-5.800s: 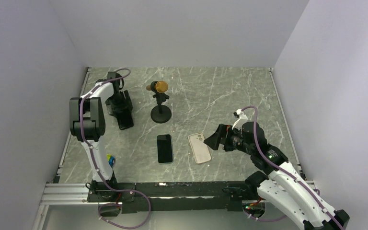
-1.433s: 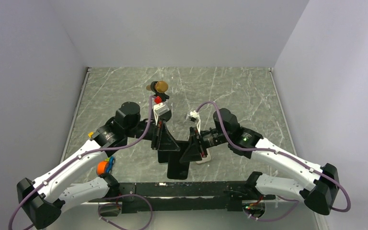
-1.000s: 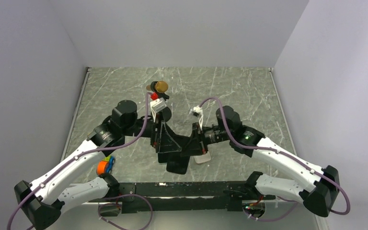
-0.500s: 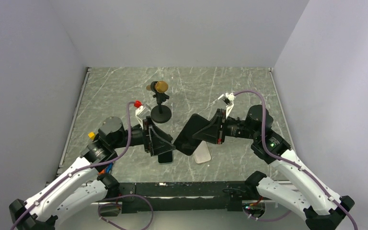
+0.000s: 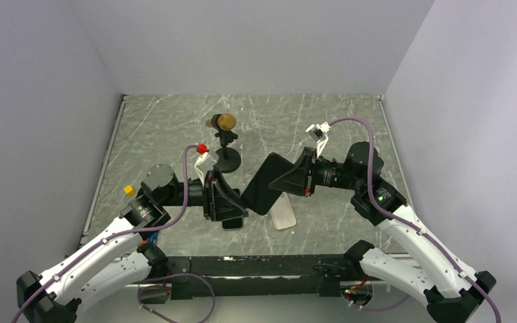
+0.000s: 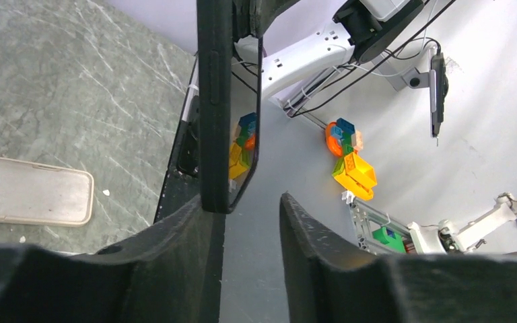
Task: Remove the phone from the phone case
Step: Adjust the phone.
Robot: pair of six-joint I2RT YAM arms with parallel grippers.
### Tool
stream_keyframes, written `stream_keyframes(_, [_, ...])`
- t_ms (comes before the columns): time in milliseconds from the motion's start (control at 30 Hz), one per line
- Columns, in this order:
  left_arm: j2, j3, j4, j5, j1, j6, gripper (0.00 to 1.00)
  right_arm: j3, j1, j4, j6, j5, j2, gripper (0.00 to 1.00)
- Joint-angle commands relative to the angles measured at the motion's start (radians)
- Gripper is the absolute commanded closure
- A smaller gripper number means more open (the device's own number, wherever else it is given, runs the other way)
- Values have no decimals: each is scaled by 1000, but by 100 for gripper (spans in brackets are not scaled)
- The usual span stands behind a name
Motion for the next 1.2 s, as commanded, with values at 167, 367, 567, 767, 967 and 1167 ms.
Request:
stream_keyframes(167, [12, 66, 42, 33, -4, 58, 63, 12, -4, 207, 102, -98, -9, 100])
stream_keyframes(367, [35, 101, 18, 64, -4, 89, 78, 9, -4, 218, 110, -127, -14, 100])
stream_keyframes(567, [74, 114, 87, 187, -5, 62, 79, -8, -5, 260, 128, -169, -10, 100])
stream_keyframes(767, [97, 171, -17, 251, -4, 147, 77, 14, -6, 204, 67, -176, -5, 100])
stream_keyframes(967, [105, 180, -17, 258, -5, 138, 69, 14, -5, 198, 51, -163, 1, 100])
stream_keyframes(1167, [105, 166, 16, 258, -6, 111, 67, 18, -4, 175, 29, -140, 8, 100])
